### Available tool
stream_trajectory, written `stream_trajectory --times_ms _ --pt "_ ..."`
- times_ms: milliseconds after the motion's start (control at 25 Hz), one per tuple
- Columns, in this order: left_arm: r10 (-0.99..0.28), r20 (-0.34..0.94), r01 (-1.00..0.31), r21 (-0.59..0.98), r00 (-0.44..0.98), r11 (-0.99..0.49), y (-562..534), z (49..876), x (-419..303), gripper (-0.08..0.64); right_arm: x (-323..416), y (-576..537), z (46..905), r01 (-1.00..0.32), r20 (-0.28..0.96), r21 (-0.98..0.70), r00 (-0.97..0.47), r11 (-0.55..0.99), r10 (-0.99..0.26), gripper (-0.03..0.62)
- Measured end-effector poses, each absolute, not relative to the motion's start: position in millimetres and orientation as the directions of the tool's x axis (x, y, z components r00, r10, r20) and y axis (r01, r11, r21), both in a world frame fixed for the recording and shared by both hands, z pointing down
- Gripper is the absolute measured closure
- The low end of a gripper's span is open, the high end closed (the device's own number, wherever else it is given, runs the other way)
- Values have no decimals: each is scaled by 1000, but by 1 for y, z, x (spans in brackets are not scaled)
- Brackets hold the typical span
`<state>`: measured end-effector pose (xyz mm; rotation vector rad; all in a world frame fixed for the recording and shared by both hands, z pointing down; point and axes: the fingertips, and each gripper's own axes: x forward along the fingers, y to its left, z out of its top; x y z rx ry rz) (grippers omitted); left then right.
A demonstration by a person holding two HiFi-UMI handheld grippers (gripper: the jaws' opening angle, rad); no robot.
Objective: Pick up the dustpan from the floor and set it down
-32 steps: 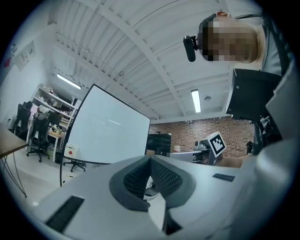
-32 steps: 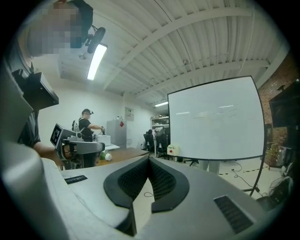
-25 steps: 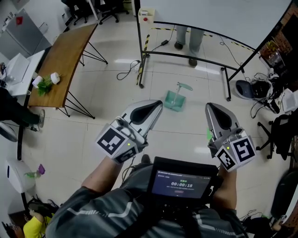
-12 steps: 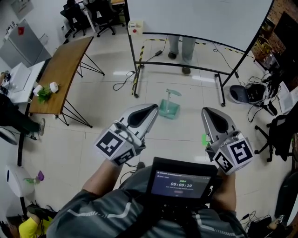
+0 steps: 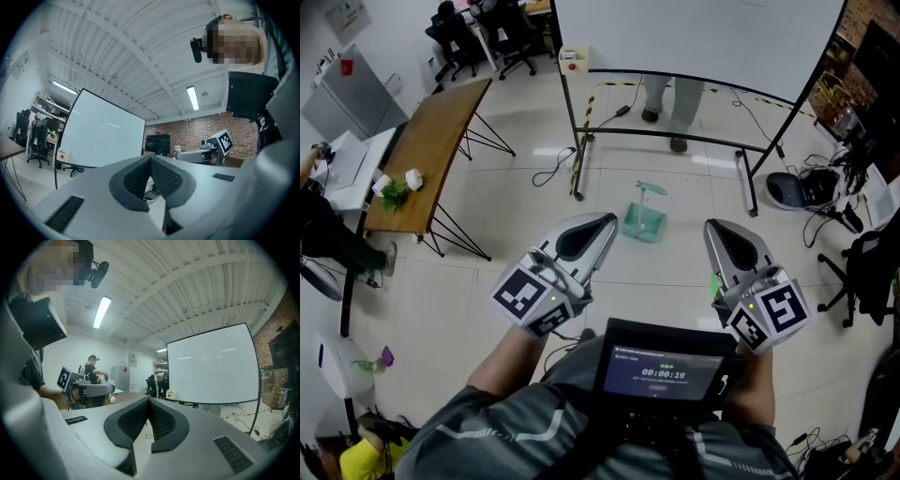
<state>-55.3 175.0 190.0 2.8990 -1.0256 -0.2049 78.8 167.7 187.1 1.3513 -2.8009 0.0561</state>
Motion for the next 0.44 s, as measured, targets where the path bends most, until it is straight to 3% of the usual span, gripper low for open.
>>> stream_trajectory --times_ms 440 --pt "-644 -104 -634 112 758 -765 187 193 -61 535 76 180 188 -779 50 -11 -627 627 -778 568"
